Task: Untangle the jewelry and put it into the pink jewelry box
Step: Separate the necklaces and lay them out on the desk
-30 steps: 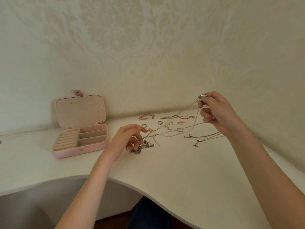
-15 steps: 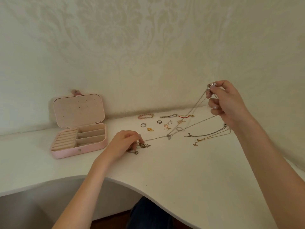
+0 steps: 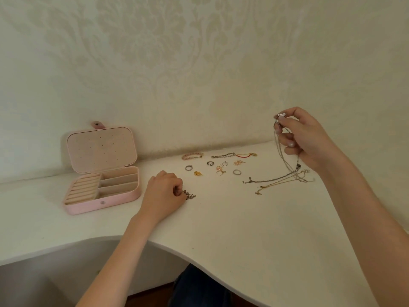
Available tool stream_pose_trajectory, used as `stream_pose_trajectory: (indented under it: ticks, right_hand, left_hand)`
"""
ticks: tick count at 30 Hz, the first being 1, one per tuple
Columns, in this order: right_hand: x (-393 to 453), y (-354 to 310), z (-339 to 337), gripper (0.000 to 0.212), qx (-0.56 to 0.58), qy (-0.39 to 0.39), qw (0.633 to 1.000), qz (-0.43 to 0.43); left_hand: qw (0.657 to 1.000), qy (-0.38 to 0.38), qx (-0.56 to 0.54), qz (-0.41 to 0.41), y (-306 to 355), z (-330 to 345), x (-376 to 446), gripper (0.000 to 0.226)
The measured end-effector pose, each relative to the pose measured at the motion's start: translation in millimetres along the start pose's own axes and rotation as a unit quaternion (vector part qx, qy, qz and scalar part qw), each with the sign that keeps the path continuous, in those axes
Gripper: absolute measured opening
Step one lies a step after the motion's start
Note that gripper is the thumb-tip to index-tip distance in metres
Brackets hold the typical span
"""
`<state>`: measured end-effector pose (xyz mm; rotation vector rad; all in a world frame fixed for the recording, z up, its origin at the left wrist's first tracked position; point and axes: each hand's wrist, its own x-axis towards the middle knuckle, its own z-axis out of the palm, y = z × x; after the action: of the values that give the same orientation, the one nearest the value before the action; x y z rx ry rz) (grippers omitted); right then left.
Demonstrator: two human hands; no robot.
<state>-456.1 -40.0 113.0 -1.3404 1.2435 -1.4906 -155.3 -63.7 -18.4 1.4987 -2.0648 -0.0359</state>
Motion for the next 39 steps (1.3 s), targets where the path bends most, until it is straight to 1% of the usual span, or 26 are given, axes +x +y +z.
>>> stream_pose_trajectory:
  ticks: [2, 3, 4, 7, 9, 10, 11, 13, 15, 16, 18, 21, 24, 28, 31, 34, 36, 39]
  right_hand:
    - [-2, -1, 1, 0.009, -0.012, -0.02, 1.0, 0.003]
    - [-3, -3, 2, 0.01, -0.017, -0.03, 0.999, 0.004]
    - [-5, -5, 3, 0.011, -0.024, -0.04, 0.999, 0.005]
    - [-11, -14, 7, 0.018, -0.05, -0.07, 0.996, 0.0]
    - [-15, -21, 13, 0.022, -0.058, -0.083, 0.995, -0.006]
    - [-18, -24, 16, 0.023, -0.059, -0.089, 0.994, -0.009]
    - [-20, -26, 20, 0.025, -0.058, -0.094, 0.994, -0.012]
    - [-23, -31, 27, 0.026, -0.051, -0.106, 0.993, -0.018]
    - [-25, -34, 32, 0.023, -0.038, -0.116, 0.992, -0.026]
    - [-26, -36, 32, 0.02, -0.028, -0.115, 0.993, -0.029]
    - [-25, -38, 29, 0.015, -0.011, -0.095, 0.995, -0.033]
    - [-22, -38, 16, 0.009, -0.001, -0.028, 0.999, -0.033]
    - [-19, -32, -5, 0.008, 0.017, 0.028, 0.999, -0.012]
    - [-17, -11, -33, 0.009, 0.006, 0.075, 0.997, 0.035]
    - [-16, 12, -53, 0.011, -0.01, 0.109, 0.99, 0.087]
    - [-18, 34, -70, 0.013, -0.03, 0.102, 0.985, 0.134]
    - [-20, 48, -79, 0.014, -0.046, 0.11, 0.98, 0.157]
    - [-22, 64, -89, 0.013, -0.063, 0.118, 0.973, 0.186]
  left_hand:
    - [0.999, 0.03, 0.041, 0.016, 1, 2, -1, 0.025]
    - [0.997, 0.046, 0.05, 0.021, 2, 3, -2, 0.018]
    - [0.996, 0.066, 0.051, 0.023, 3, 4, -2, 0.015]
    - [0.993, 0.108, 0.02, 0.033, 16, 4, 1, 0.029]
    - [0.99, 0.117, -0.054, 0.048, 33, 2, 5, 0.028]
    - [0.986, 0.1, -0.127, 0.042, 46, 0, 6, 0.025]
    - [0.974, 0.06, -0.215, 0.028, 62, -4, 7, 0.022]
    - [0.929, -0.058, -0.366, 0.012, 94, -10, 8, 0.024]
    - [0.879, -0.143, -0.455, 0.015, 117, -6, 11, 0.022]
    - [0.862, -0.167, -0.479, 0.011, 125, -4, 11, 0.02]
    - [0.84, -0.181, -0.512, -0.005, 135, 0, 9, 0.02]
    - [0.805, -0.168, -0.567, -0.046, 138, 3, 7, 0.024]
    - [0.798, -0.178, -0.572, -0.065, 135, 4, 5, 0.026]
    - [0.807, -0.219, -0.544, -0.077, 133, 4, 1, 0.017]
    - [0.812, -0.231, -0.521, -0.125, 135, 10, 0, 0.009]
    - [0.821, -0.212, -0.494, -0.191, 137, 18, 0, 0.008]
    - [0.813, -0.188, -0.506, -0.218, 138, 22, 0, 0.008]
    - [0.799, -0.176, -0.529, -0.225, 144, 26, -1, 0.008]
